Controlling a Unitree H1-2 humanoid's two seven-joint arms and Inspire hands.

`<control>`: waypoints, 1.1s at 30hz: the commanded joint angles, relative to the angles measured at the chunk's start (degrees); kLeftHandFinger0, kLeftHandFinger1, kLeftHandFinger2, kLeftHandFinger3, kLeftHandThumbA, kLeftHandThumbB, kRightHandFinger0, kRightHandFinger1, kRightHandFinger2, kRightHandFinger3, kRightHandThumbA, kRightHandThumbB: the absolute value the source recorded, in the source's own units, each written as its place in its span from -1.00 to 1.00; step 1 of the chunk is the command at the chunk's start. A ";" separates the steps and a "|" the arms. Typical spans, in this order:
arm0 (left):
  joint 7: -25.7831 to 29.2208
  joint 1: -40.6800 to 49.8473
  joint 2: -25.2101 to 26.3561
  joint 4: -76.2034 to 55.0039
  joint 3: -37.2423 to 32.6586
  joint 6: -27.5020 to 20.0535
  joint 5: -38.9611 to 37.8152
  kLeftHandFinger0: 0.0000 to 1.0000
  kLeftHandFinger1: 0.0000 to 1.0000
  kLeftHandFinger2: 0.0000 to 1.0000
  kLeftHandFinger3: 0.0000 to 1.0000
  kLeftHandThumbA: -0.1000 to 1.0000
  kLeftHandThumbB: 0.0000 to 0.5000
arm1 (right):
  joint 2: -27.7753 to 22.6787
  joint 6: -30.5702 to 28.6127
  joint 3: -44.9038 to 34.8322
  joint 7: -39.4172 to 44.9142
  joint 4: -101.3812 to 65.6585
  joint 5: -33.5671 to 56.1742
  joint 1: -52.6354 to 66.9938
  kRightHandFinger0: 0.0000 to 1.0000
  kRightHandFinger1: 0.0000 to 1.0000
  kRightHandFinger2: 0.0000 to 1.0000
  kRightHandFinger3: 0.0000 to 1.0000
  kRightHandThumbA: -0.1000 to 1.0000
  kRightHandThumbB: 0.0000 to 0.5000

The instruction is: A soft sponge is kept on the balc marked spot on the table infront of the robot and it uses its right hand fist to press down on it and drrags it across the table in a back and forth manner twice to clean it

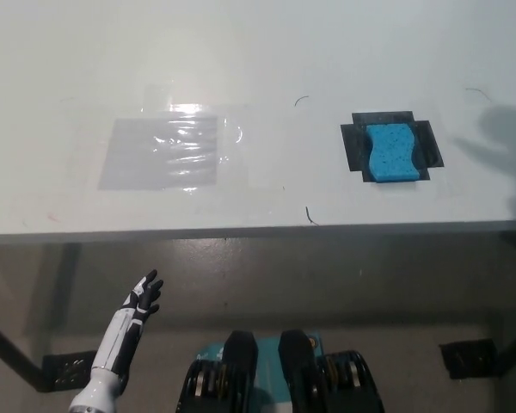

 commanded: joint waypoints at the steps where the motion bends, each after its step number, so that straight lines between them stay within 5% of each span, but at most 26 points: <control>1: 0.07 0.14 0.44 -1.25 -0.07 -3.27 0.62 1.00 1.00 1.00 1.00 1.00 -0.70 | 0.85 -1.42 0.93 -2.06 6.43 -3.66 -4.82 -0.94 -1.00 -1.00 -1.00 1.00 -0.89; 2: 0.21 0.29 0.46 -1.78 -0.13 -2.63 1.00 1.00 1.00 1.00 1.00 1.00 -0.68 | 1.46 -3.34 1.50 -2.45 11.59 -4.67 -6.05 -1.00 -1.00 -1.00 -1.00 1.00 -0.61; 6: 0.44 0.72 0.28 -1.38 -0.38 -3.33 1.50 1.00 1.00 1.00 1.00 1.00 -0.71 | 3.10 -6.61 2.14 -3.94 26.77 -5.89 -9.21 -1.00 -1.00 -1.00 -1.00 1.00 -0.45; 8: 0.49 0.82 0.25 -1.37 -0.44 -3.42 1.64 1.00 1.00 1.00 1.00 1.00 -0.71 | 3.37 -7.89 1.82 -3.67 30.73 -5.43 -9.94 -1.00 -1.00 -0.99 -1.00 1.00 -0.45; 11: 0.69 0.89 0.00 -0.48 -0.40 -4.66 1.47 1.00 1.00 1.00 1.00 1.00 -0.71 | 3.73 -12.15 1.21 -3.93 43.75 -4.92 -11.53 -1.00 -1.00 -1.00 -1.00 1.00 -0.74; 13: 0.54 1.05 0.20 -0.63 -0.50 -4.56 1.63 1.00 1.00 1.00 1.00 1.00 -0.70 | 3.41 -13.73 2.09 -4.25 51.56 -5.96 -11.99 -1.00 -1.00 -0.90 -1.00 1.00 -0.54; 15: 0.32 1.05 0.17 -0.61 -0.56 -4.54 1.37 1.00 1.00 1.00 1.00 1.00 -0.73 | 3.49 -14.04 2.20 -6.47 55.82 -6.56 -11.74 -1.00 -1.00 -0.75 -0.92 1.00 -0.62; 16: 0.47 1.12 0.06 -0.61 -0.58 -4.51 1.50 1.00 1.00 1.00 1.00 1.00 -0.75 | 3.43 -13.46 2.10 -7.02 57.02 -6.51 -11.58 -1.00 -0.98 -0.70 -0.87 1.00 -0.57; 17: 0.53 1.20 0.10 -0.65 -0.62 -4.46 1.66 1.00 1.00 1.00 1.00 1.00 -0.76 | 3.44 -12.96 1.46 -7.47 58.39 -5.84 -11.15 -1.00 -0.97 -0.62 -0.51 1.00 -0.61; 18: 0.40 1.25 0.18 -0.65 -0.67 -4.43 1.68 1.00 1.00 1.00 1.00 1.00 -0.75 | 3.48 -13.28 0.77 -7.24 59.54 -5.05 -10.57 -1.00 -0.97 -0.61 -0.39 1.00 -0.70; 20: 0.35 1.21 0.21 -0.60 -0.63 -4.55 1.59 1.00 1.00 1.00 1.00 1.00 -0.78 | 3.38 -14.15 0.46 -6.73 62.03 -4.80 -9.45 -1.00 -1.00 -0.61 -0.90 1.00 -0.74; 21: 0.36 1.21 0.15 -0.51 -0.55 -4.77 1.43 1.00 1.00 1.00 1.00 1.00 -0.80 | 3.39 -13.92 -0.01 -6.29 63.26 -4.27 -8.54 -0.99 -0.95 -0.57 -0.95 1.00 -0.55; 26: 0.13 1.53 0.06 -0.62 -0.81 -4.62 1.62 1.00 1.00 1.00 1.00 1.00 -0.77 | 3.33 -13.71 0.47 -6.03 65.50 -5.08 -4.21 -1.00 -0.89 -0.29 -0.70 1.00 -0.80; 29: -0.32 2.04 0.01 -0.55 -0.82 -4.59 1.01 1.00 1.00 1.00 1.00 1.00 -0.76 | 3.50 -12.48 0.69 -5.29 66.18 -5.21 -1.82 -1.00 -0.80 -0.13 -0.45 1.00 -0.68; 33: 0.39 2.30 -0.13 -0.82 -0.82 -4.53 1.87 1.00 1.00 1.00 1.00 1.00 -0.86 | 4.59 -10.99 1.85 -6.71 66.59 -6.42 0.48 -1.00 -0.79 -0.15 -0.38 1.00 -0.49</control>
